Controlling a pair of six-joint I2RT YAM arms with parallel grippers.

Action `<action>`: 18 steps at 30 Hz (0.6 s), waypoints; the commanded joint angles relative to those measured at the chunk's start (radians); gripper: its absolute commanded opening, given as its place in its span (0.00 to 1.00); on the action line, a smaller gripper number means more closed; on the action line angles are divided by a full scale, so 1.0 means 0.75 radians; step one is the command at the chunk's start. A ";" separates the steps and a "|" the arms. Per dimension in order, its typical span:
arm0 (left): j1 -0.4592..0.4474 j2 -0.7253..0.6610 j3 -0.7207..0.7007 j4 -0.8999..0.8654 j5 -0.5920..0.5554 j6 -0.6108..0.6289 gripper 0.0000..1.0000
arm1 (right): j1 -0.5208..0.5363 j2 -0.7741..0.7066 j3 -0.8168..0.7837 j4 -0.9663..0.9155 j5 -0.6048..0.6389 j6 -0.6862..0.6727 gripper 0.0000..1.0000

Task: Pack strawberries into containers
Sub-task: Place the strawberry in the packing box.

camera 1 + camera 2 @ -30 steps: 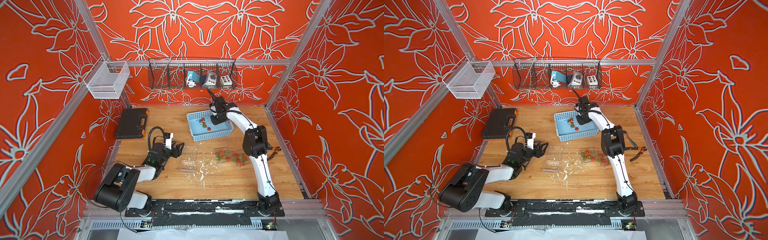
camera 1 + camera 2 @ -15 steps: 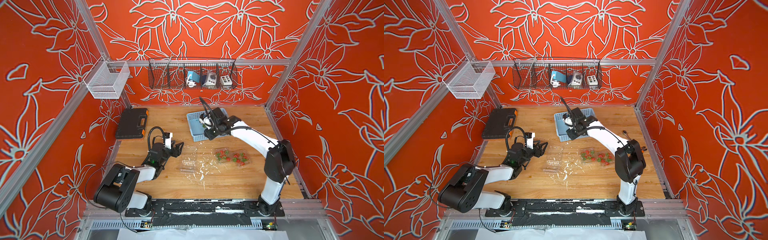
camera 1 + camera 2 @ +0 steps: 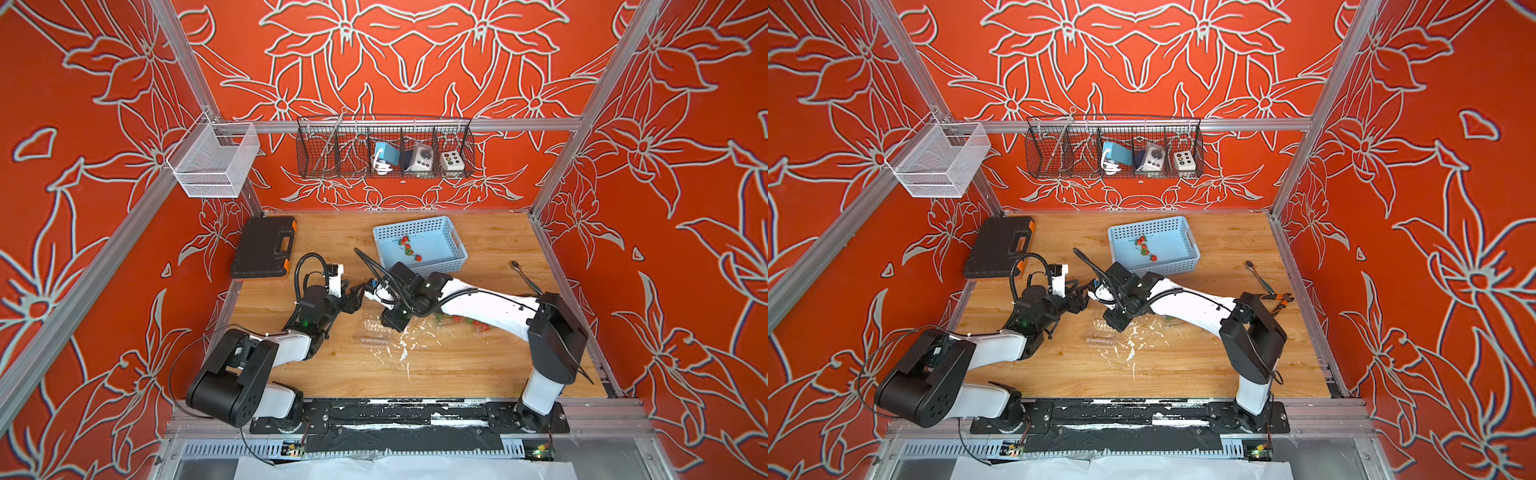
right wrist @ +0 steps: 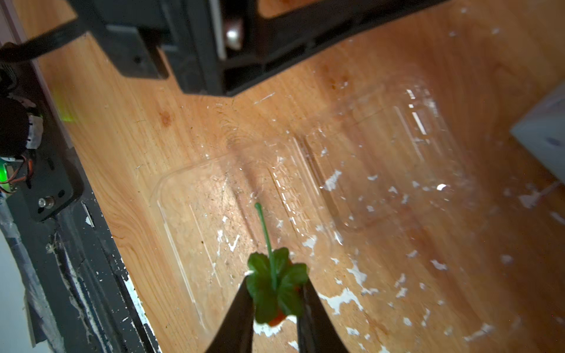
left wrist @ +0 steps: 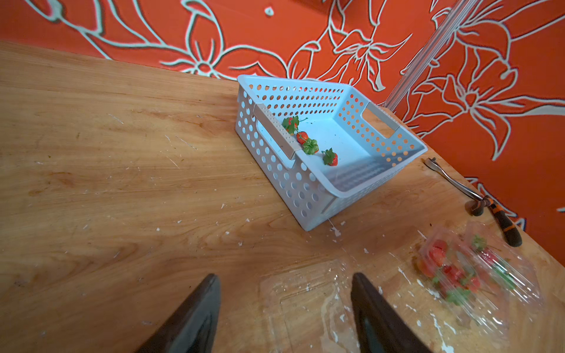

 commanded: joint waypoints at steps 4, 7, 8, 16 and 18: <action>0.010 -0.024 0.003 0.037 0.000 -0.012 0.67 | 0.047 0.139 0.105 -0.039 0.026 -0.017 0.26; 0.012 -0.018 0.004 0.041 0.004 -0.014 0.67 | 0.067 0.165 0.130 -0.062 0.043 -0.033 0.30; 0.012 -0.016 0.007 0.042 0.006 -0.015 0.67 | 0.071 0.172 0.139 -0.066 0.048 -0.033 0.32; 0.012 0.002 0.020 0.037 0.023 -0.013 0.67 | 0.071 0.163 0.177 -0.082 0.082 -0.025 0.41; 0.013 -0.001 0.017 0.034 0.021 -0.012 0.67 | 0.054 0.144 0.191 -0.085 0.128 -0.009 0.42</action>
